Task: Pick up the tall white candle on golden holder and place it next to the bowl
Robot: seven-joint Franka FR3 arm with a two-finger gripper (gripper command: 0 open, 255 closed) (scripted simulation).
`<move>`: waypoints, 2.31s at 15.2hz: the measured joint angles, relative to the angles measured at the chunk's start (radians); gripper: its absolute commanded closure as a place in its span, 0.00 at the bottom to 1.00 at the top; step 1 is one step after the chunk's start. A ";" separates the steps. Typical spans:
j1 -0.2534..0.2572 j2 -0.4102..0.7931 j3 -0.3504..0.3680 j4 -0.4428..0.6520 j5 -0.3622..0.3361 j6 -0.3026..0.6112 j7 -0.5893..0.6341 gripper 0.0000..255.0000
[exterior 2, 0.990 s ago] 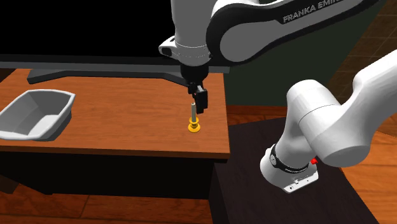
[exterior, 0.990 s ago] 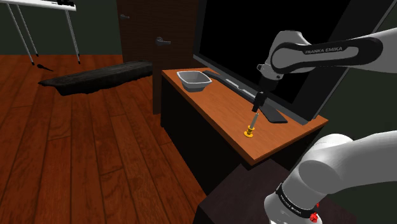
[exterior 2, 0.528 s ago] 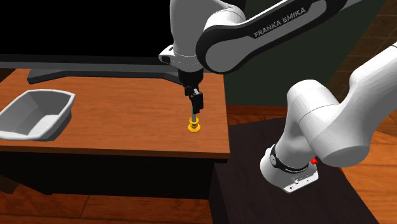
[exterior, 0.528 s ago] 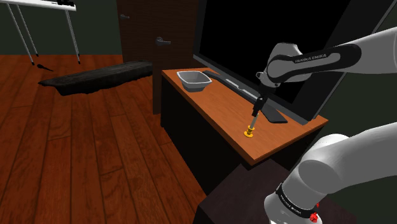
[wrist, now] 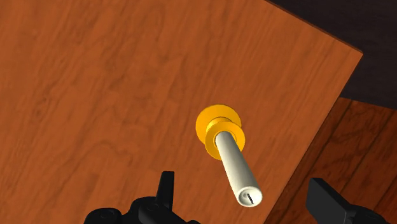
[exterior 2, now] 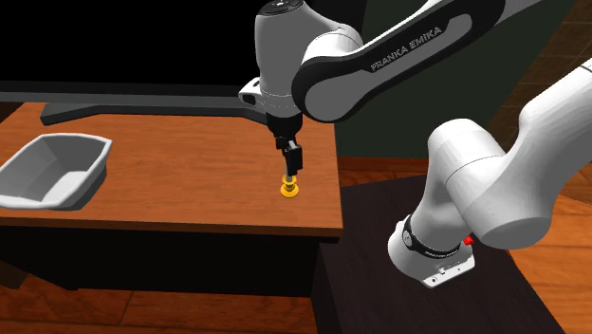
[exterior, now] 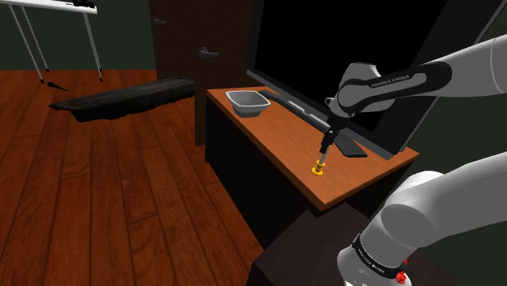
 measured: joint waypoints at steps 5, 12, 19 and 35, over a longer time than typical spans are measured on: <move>0.000 0.000 0.000 0.000 0.000 0.001 0.000 1.00; 0.000 0.000 0.000 0.000 0.000 0.001 0.000 1.00; -0.001 -0.033 0.015 0.032 0.004 -0.064 0.003 1.00; 0.003 -0.110 0.064 0.200 0.031 -0.308 0.003 1.00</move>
